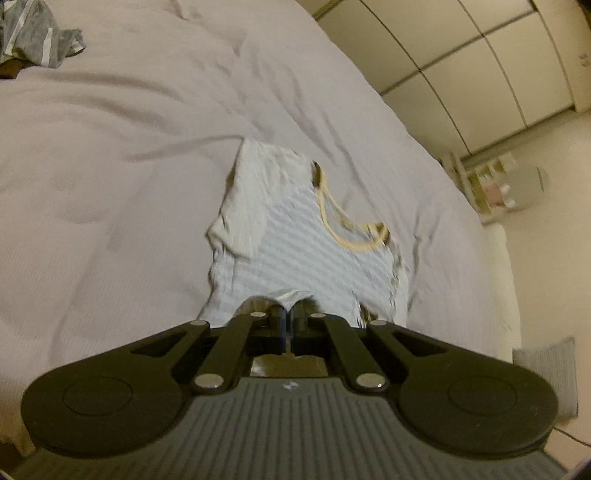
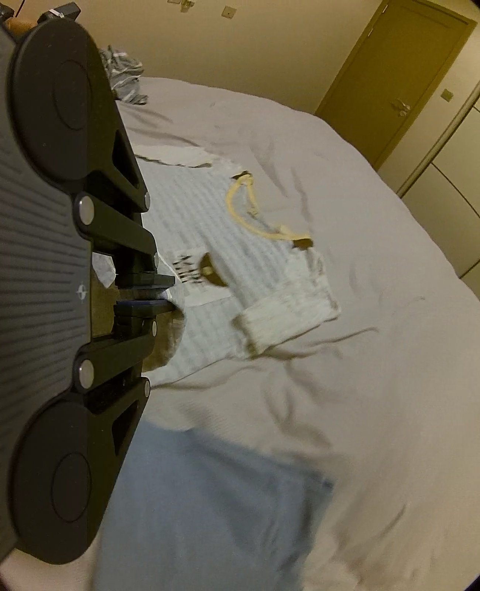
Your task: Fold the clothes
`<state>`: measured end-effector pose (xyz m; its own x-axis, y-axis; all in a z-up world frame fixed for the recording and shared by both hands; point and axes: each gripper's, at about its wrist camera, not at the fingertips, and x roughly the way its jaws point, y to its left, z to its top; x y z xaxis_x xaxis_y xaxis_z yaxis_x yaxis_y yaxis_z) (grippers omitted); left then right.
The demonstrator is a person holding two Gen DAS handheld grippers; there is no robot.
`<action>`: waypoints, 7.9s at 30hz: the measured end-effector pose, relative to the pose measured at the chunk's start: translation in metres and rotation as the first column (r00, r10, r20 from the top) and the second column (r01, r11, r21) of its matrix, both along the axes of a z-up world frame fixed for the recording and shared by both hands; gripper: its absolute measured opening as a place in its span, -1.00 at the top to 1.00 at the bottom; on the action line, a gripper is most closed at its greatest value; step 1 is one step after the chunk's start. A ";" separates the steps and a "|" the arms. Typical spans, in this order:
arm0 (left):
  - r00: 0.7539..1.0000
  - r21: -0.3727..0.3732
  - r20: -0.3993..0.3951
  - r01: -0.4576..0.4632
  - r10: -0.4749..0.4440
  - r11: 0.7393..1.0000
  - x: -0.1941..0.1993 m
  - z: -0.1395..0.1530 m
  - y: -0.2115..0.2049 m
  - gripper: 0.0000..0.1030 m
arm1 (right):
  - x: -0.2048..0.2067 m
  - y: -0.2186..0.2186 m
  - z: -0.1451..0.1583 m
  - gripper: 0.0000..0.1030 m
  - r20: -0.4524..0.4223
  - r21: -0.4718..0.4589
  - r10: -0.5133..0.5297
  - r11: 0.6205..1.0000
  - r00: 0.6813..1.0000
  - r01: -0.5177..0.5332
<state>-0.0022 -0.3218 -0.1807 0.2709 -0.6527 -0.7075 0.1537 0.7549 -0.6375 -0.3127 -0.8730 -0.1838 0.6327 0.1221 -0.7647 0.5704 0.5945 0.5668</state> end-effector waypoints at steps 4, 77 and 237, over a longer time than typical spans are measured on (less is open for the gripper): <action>0.999 0.032 -0.023 -0.022 0.023 0.999 0.030 -0.005 -0.025 1.00 | 0.043 -0.030 -0.015 0.89 -0.009 0.018 0.019 1.000 1.000 -0.019; 0.670 0.377 -0.014 0.691 -0.742 0.617 0.177 -0.121 -0.238 0.33 | 0.361 0.053 -0.112 0.33 -0.203 -0.443 0.456 0.747 0.867 -0.496; -0.089 0.880 0.151 0.466 -0.985 0.093 -0.102 -0.014 0.086 -0.33 | 0.088 0.487 -0.007 -0.08 -0.454 -0.510 0.153 0.764 0.878 -0.396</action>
